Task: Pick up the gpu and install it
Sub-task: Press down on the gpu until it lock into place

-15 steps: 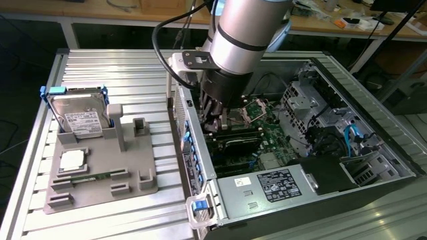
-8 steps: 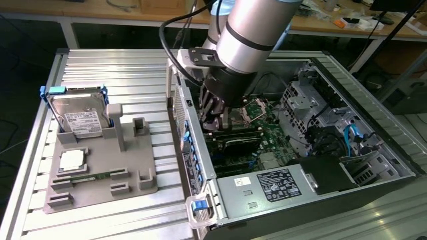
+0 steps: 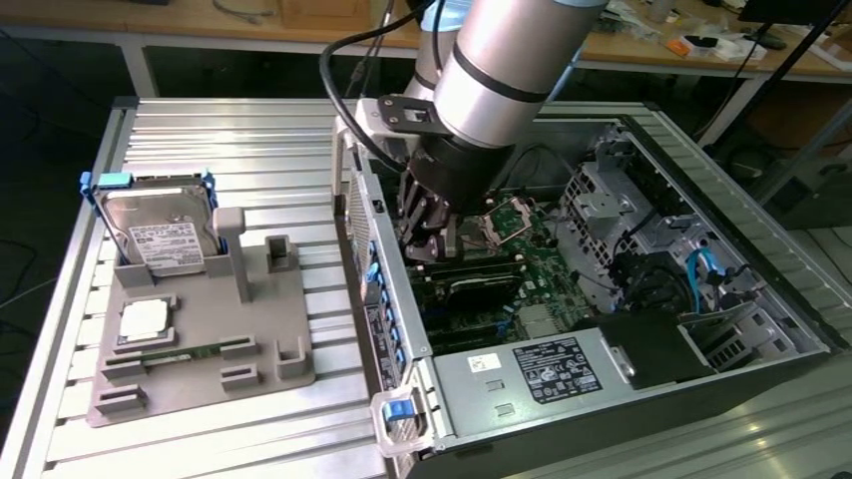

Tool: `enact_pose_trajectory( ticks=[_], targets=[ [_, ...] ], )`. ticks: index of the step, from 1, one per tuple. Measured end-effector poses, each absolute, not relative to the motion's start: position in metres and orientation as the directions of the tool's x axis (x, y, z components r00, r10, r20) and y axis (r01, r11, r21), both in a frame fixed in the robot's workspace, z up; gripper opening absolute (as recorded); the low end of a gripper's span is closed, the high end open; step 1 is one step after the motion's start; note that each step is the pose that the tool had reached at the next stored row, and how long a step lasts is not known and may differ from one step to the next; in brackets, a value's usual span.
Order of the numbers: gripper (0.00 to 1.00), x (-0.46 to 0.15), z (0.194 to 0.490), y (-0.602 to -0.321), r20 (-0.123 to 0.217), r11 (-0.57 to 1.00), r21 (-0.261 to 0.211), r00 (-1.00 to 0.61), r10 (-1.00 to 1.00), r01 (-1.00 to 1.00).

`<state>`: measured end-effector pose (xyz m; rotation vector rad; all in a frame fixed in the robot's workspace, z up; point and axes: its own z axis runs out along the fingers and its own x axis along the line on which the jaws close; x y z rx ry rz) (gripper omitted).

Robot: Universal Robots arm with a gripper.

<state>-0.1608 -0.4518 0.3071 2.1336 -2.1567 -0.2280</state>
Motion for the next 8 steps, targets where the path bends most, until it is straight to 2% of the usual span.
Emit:
enact_pose_trajectory(
  ticks=[8],
  targets=[
    [0.11, -0.1608, 0.3011, -0.4527, -0.034, 0.008, 0.176, -0.014, -0.999, -0.984]
  ],
)
